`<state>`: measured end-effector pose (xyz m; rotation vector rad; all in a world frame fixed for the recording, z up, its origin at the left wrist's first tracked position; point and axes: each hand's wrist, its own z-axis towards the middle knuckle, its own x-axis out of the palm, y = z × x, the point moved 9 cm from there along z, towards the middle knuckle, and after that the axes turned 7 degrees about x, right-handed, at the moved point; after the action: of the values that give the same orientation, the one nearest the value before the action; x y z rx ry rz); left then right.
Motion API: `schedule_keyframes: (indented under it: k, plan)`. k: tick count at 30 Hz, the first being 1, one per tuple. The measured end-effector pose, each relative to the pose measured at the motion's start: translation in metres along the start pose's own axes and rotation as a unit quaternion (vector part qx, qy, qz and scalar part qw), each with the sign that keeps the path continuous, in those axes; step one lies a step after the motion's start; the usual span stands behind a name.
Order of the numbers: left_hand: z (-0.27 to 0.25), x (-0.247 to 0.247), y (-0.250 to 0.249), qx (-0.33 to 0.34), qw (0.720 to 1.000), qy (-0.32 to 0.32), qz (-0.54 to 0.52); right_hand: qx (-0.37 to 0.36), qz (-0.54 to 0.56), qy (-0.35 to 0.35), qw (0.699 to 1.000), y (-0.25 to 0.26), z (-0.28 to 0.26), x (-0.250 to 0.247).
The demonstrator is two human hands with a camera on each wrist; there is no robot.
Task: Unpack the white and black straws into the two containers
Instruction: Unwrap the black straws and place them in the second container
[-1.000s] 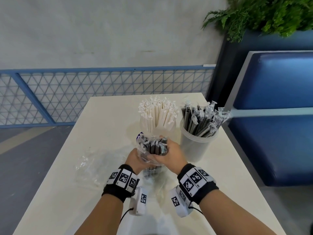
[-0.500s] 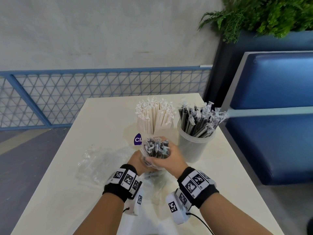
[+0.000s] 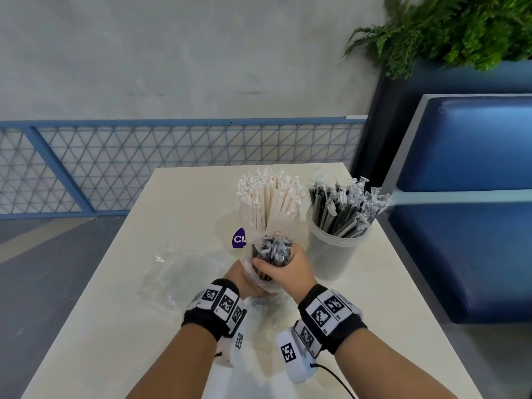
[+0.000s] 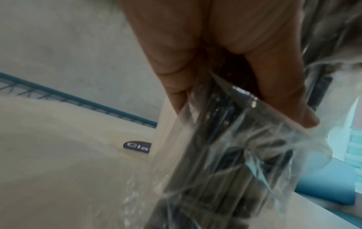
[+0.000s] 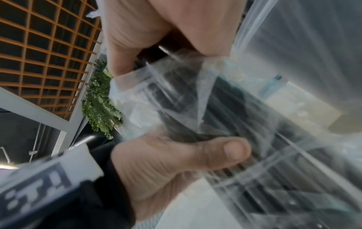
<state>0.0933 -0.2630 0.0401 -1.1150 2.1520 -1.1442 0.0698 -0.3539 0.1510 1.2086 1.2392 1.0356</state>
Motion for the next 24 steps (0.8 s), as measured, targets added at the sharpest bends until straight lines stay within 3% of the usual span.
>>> schedule_keyframes:
  k: [1, 2, 4, 10, 15, 18, 22, 24]
  plan:
    - [-0.004, 0.002, 0.004, 0.018, 0.999, 0.016, 0.022, -0.003, 0.008, -0.007, 1.0, 0.002, 0.0, -0.002]
    - [-0.012, -0.002, -0.004, 0.057, 0.99, -0.014, 0.125, 0.0, 0.02, -0.017, 1.0, 0.003, 0.0, -0.005]
    - [-0.01, -0.01, -0.006, 0.124, 0.981, -0.098, 0.111, 0.009, 0.061, -0.037, 0.997, 0.004, 0.002, -0.013]
    - [-0.023, 0.003, -0.038, 0.206, 0.953, -0.103, 0.197, 0.029, 0.206, -0.117, 0.971, 0.009, 0.009, -0.04]
    - [-0.04, 0.011, -0.069, 0.284, 0.911, -0.198, 0.225, 0.042, 0.321, -0.139, 0.936, 0.011, 0.014, -0.049]
    - [-0.038, 0.008, -0.068, 0.283, 0.922, -0.171, 0.204, 0.03, 0.33, -0.027, 0.943, 0.016, 0.02, -0.043]
    - [-0.036, 0.019, -0.073, 0.278, 0.934, -0.04, 0.22, 0.015, 0.281, 0.195, 0.939, 0.027, 0.016, -0.029]
    - [-0.037, 0.025, -0.077, 0.28, 0.933, -0.008, 0.227, 0.006, 0.267, 0.211, 0.94, 0.032, 0.011, -0.028]
